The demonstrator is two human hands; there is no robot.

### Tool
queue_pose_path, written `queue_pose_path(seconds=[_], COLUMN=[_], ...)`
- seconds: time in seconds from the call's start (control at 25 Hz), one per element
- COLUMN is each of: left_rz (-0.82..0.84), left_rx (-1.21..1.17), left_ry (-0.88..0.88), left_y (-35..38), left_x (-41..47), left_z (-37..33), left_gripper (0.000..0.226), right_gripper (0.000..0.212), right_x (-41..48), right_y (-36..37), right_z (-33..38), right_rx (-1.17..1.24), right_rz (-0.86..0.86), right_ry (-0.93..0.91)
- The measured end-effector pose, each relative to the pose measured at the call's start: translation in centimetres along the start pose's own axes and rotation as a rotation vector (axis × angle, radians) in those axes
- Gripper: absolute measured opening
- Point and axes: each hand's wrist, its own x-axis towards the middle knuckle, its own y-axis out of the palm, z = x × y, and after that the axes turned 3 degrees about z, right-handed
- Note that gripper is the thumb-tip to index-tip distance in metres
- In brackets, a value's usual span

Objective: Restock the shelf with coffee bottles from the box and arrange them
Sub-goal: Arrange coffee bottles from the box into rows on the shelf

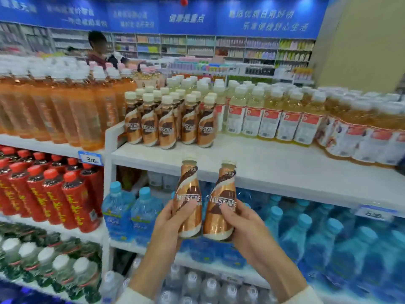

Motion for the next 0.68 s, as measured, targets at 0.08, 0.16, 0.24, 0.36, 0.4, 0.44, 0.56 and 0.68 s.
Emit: queue_pose_path(seconds=[0.08, 0.16, 0.24, 0.36, 0.4, 0.44, 0.56, 0.68], left_rz=[0.056, 0.085, 0.127, 0.171, 0.162, 0.150, 0.138, 0.155], left_rx=[0.073, 0.126, 0.158, 0.285, 0.326, 0.371, 0.465, 0.537], left_ry=[0.048, 0.096, 0.126, 0.201, 0.228, 0.254, 0.294, 0.312], left_y=[4.3, 7.7, 10.7, 13.5, 14.2, 14.5, 14.9, 14.4], left_x=[2.1, 4.3, 6.3, 9.0, 9.7, 10.5, 12.5, 14.1], left_z=[-0.7, -1.5, -2.2, -2.5, -2.6, -2.5, -1.7, -0.4], left_gripper=[0.053, 0.051, 0.048, 0.038, 0.033, 0.029, 0.033, 0.043], right_gripper=[0.050, 0.053, 0.050, 0.037, 0.038, 0.040, 0.049, 0.058], right_x=[0.7, 1.7, 2.6, 4.4, 4.9, 5.4, 6.7, 7.5], right_y=[-2.9, -5.2, -7.3, -9.9, -10.5, -11.1, -12.9, -13.9], right_z=[3.0, 5.7, 8.0, 10.2, 10.7, 11.0, 10.6, 9.5], right_rx=[-0.051, -0.124, -0.215, -0.350, -0.375, -0.394, -0.440, -0.506], right_rz=[-0.039, -0.087, -0.140, -0.182, -0.196, -0.210, -0.197, -0.176], right_ry=[-0.088, -0.169, -0.230, -0.287, -0.294, -0.296, -0.298, -0.306])
